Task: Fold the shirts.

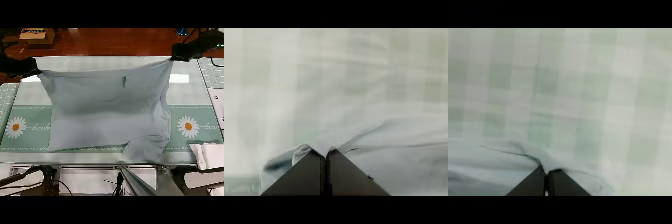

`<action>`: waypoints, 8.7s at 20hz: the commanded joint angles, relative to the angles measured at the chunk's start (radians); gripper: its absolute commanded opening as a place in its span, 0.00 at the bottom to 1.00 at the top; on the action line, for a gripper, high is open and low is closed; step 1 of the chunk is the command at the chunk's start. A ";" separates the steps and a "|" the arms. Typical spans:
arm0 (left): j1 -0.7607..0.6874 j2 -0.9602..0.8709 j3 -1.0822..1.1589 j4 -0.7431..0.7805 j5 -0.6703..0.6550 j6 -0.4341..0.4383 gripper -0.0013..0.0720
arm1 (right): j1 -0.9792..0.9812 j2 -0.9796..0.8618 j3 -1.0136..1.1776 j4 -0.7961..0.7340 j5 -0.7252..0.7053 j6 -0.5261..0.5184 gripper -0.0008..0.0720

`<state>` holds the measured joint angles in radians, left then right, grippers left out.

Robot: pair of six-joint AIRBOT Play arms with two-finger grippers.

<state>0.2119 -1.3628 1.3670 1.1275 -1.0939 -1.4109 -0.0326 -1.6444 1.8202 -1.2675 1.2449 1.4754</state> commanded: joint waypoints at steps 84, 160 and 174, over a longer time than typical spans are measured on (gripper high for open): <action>0.114 0.080 -0.825 0.085 -0.231 0.042 0.04 | -0.278 0.393 -0.731 0.109 0.016 -0.245 0.64; 0.063 -0.134 -0.121 -0.138 -0.064 0.143 0.72 | -0.100 -0.105 -0.631 0.562 -0.288 -0.235 0.82; -0.232 -0.141 -0.121 -0.450 -0.011 0.145 0.04 | -0.063 0.334 -0.608 0.350 -0.091 -0.111 0.04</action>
<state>0.1043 -1.5002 1.2457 0.7349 -1.1633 -1.2644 -0.0971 -1.4128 1.2114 -0.8574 1.0908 1.2980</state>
